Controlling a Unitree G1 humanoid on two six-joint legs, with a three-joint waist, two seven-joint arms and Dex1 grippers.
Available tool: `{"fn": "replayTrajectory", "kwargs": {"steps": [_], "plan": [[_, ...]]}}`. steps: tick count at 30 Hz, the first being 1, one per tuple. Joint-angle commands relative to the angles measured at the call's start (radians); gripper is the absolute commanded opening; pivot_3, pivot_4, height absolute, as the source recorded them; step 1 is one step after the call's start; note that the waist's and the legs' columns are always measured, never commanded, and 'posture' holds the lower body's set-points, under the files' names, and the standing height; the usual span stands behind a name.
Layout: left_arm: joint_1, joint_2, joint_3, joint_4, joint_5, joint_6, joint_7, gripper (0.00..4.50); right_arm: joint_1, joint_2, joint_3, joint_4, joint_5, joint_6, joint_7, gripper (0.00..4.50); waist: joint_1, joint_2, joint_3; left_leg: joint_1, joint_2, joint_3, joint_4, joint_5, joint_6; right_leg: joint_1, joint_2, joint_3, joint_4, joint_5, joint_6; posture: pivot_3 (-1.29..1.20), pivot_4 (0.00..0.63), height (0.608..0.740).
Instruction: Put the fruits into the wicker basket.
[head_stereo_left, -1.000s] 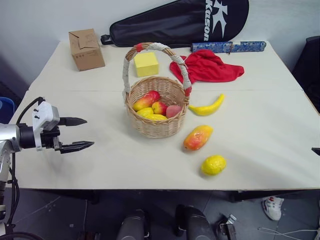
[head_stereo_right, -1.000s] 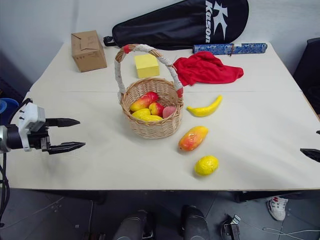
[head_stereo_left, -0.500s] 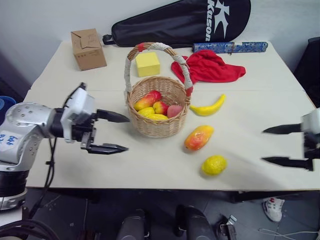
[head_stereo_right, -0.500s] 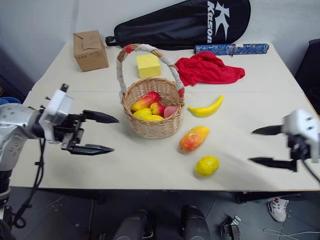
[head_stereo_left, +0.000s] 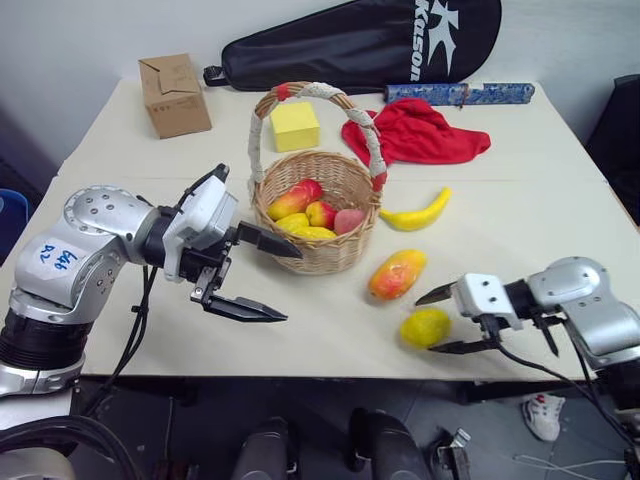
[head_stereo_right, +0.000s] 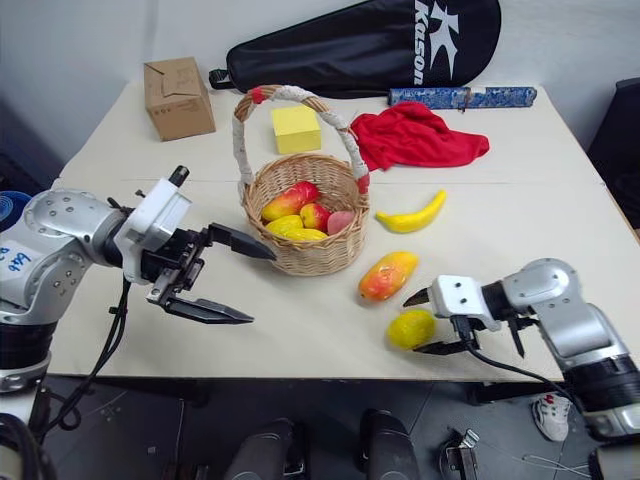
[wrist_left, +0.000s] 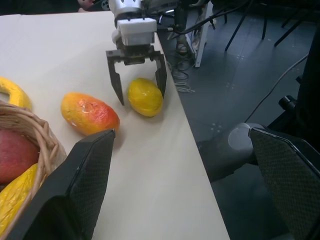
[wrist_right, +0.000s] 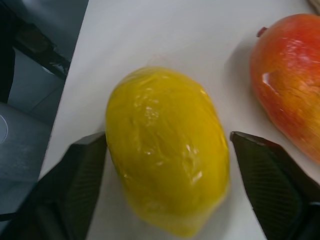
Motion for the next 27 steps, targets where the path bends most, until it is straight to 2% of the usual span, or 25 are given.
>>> {"fn": "replayTrajectory", "kwargs": {"steps": [1,4,8,11,13,16,20,25,26,27], "plan": [[-0.013,0.015,0.034,-0.006,-0.001,-0.005,0.008,4.50,0.014,-0.012,-0.009,-0.004,0.017,-0.023,0.028,2.62,0.000,0.000,0.000,0.000,0.000,0.000,0.001,0.000,0.000,0.000,0.000,0.000,0.000,0.000,0.000,0.00,0.150,0.740],[-0.001,0.024,0.054,0.002,-0.001,-0.005,0.019,4.50,0.039,-0.023,-0.043,-0.063,0.101,0.066,0.051,2.48,0.000,0.000,0.000,0.000,0.001,-0.001,0.003,0.000,0.000,0.001,0.000,0.000,0.001,0.000,0.000,0.00,0.150,0.740],[0.020,0.030,0.085,0.009,0.005,-0.009,0.048,4.50,0.050,-0.045,-0.120,-0.207,0.295,0.317,0.044,2.48,-0.002,0.001,0.002,-0.001,0.002,-0.001,0.008,-0.001,0.000,0.000,-0.005,0.000,0.006,0.000,0.000,0.00,0.150,0.740],[0.039,0.034,0.149,0.002,-0.035,0.031,0.094,4.50,-0.063,0.013,-0.168,-0.344,0.456,0.549,-0.105,2.48,-0.010,0.000,0.003,0.000,0.004,-0.001,0.010,-0.003,0.001,0.000,-0.006,0.000,0.007,0.001,-0.003,0.00,0.150,0.740],[0.048,0.039,0.193,0.001,-0.060,0.061,0.125,4.50,-0.152,0.077,-0.155,-0.402,0.490,0.634,-0.204,2.48,-0.010,-0.001,0.003,0.000,0.006,-0.001,0.010,-0.004,0.000,0.000,-0.004,0.000,0.007,0.002,-0.005,0.00,0.150,0.740],[0.074,0.059,0.273,0.002,-0.100,0.105,0.165,4.50,-0.315,0.238,-0.067,-0.401,0.422,0.710,-0.393,2.48,-0.011,-0.001,0.003,0.000,0.009,-0.003,0.009,-0.003,-0.006,-0.002,-0.002,-0.001,0.009,0.000,-0.009,0.00,0.150,0.740],[0.109,0.088,0.323,-0.010,-0.108,0.119,0.187,4.50,-0.486,0.431,0.034,-0.264,0.259,0.729,-0.609,2.48,-0.006,-0.001,0.003,-0.008,0.008,0.000,0.008,0.000,-0.009,-0.013,-0.001,0.001,0.015,-0.001,-0.011,0.00,0.150,0.740],[0.117,0.099,0.326,-0.021,-0.114,0.116,0.202,4.50,-0.581,0.536,0.086,-0.059,0.113,0.685,-0.727,2.48,-0.002,-0.002,0.002,-0.017,0.005,-0.002,0.011,0.004,-0.005,-0.016,0.002,-0.001,0.015,0.001,-0.007,0.00,0.150,0.740],[0.116,0.098,0.324,-0.022,-0.114,0.115,0.205,4.50,-0.587,0.543,0.089,-0.034,0.102,0.678,-0.725,3.20,-0.003,-0.002,0.002,-0.018,0.004,-0.002,0.011,0.003,-0.003,-0.016,0.003,-0.001,0.014,0.002,-0.006,0.00,0.150,0.740],[0.115,0.098,0.323,-0.022,-0.115,0.114,0.208,4.50,-0.588,0.544,0.088,-0.025,0.095,0.676,-0.722,3.43,-0.003,-0.002,0.002,-0.018,0.003,-0.001,0.011,0.003,-0.002,-0.016,0.003,0.001,0.013,0.003,-0.005,0.00,0.150,0.740]]}}
